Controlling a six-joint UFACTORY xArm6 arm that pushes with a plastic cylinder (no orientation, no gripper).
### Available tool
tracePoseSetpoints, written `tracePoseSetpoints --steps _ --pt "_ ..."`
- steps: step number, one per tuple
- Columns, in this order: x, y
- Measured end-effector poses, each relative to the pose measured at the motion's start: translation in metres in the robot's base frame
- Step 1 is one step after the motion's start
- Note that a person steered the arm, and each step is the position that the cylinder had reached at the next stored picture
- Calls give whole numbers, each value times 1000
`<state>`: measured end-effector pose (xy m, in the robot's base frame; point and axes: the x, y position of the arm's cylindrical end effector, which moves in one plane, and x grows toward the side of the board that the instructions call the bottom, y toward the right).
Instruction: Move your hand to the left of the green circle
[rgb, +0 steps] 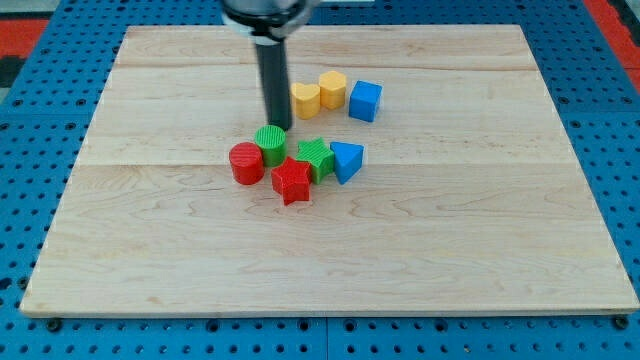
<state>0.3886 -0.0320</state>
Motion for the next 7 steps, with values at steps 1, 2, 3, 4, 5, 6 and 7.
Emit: tracePoseSetpoints --steps 1,2,3,4,5,6,7 --pt "3 31" --pt "3 49" --pt "-10 65" --pt "-10 63" --pt "-17 40" --pt "-17 21" --pt "-17 4"
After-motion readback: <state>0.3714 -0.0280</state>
